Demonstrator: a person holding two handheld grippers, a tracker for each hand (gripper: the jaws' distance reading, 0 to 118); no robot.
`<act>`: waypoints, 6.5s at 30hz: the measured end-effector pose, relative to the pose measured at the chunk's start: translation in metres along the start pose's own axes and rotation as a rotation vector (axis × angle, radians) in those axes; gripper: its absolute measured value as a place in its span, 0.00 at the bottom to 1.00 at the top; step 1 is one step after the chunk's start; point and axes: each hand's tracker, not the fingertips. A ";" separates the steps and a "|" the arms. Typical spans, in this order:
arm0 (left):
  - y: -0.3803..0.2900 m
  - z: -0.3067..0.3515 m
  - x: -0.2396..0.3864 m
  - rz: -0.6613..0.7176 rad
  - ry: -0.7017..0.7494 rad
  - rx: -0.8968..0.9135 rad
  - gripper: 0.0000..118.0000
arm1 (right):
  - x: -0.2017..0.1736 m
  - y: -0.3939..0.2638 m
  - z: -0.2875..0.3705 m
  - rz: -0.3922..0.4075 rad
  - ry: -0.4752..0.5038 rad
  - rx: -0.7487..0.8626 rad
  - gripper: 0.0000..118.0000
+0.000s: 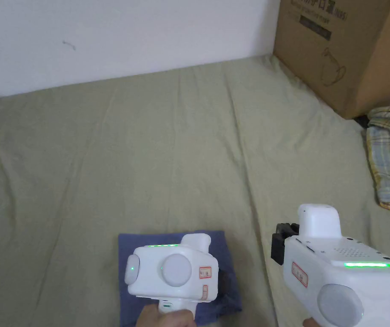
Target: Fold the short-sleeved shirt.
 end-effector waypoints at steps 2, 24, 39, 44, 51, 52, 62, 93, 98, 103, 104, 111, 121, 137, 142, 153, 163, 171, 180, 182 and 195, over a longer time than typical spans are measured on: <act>0.000 0.000 0.002 0.003 -0.006 0.006 0.00 | 0.002 -0.001 0.003 0.003 -0.005 0.004 0.01; -0.054 0.187 -0.169 0.318 -0.214 0.439 0.00 | -0.095 0.036 -0.033 0.106 0.374 -0.173 0.01; -0.091 0.146 -0.220 0.440 -0.271 0.324 0.23 | -0.141 -0.014 -0.131 0.265 0.272 -0.560 0.01; -0.074 0.121 -0.226 0.442 -0.344 0.303 0.96 | -0.135 -0.013 -0.133 0.230 0.291 -0.569 0.01; -0.043 0.059 -0.240 0.538 -0.495 0.214 0.96 | -0.128 -0.014 -0.137 0.200 0.322 -0.574 0.01; -0.040 0.055 -0.240 0.533 -0.535 0.232 0.96 | -0.126 -0.013 -0.137 0.191 0.328 -0.576 0.01; -0.021 0.010 -0.240 0.524 -0.463 0.120 0.16 | -0.118 -0.015 -0.139 0.125 0.350 -0.575 0.01; -0.107 0.251 -0.357 0.415 0.376 0.072 0.15 | -0.208 0.035 0.053 0.232 0.145 0.467 0.01; -0.116 0.262 -0.393 0.339 0.673 -0.061 0.15 | -0.214 0.033 0.048 0.233 0.133 0.450 0.01; -0.124 0.265 -0.410 0.279 0.863 -0.042 0.39 | -0.218 0.031 0.039 0.243 0.112 0.425 0.01; -0.124 0.266 -0.411 0.297 0.878 -0.024 0.64 | -0.218 0.031 0.038 0.245 0.111 0.418 0.01; -0.127 0.286 -0.387 0.387 0.827 0.110 0.92 | -0.218 0.031 0.033 0.262 0.109 0.390 0.01; -0.118 0.292 -0.282 0.284 0.731 0.255 0.09 | -0.207 0.032 0.036 0.265 0.124 0.329 0.01; -0.069 0.319 -0.090 0.085 0.676 0.739 0.00 | -0.158 0.080 0.092 0.236 0.105 0.460 0.01; -0.067 0.331 -0.033 0.031 0.694 0.889 0.00 | -0.145 0.102 0.114 0.201 0.088 0.512 0.01; -0.075 0.335 0.023 -0.046 0.775 1.060 0.00 | -0.129 0.108 0.146 0.197 0.069 0.572 0.07; -0.083 0.328 0.022 -0.074 0.721 1.075 0.92 | -0.125 0.099 0.145 0.202 0.053 0.584 0.70; -0.082 0.316 0.026 -0.131 0.816 1.049 0.92 | -0.126 0.098 0.143 0.206 0.063 0.583 0.73; -0.079 0.314 0.024 -0.126 0.734 1.023 0.92 | -0.124 0.097 0.137 0.209 0.065 0.561 0.73; -0.078 0.314 0.024 -0.126 0.721 1.015 0.92 | -0.123 0.096 0.137 0.208 0.067 0.560 0.73; -0.080 0.311 0.033 -0.100 0.751 1.060 0.92 | -0.119 0.091 0.138 0.210 0.059 0.546 0.73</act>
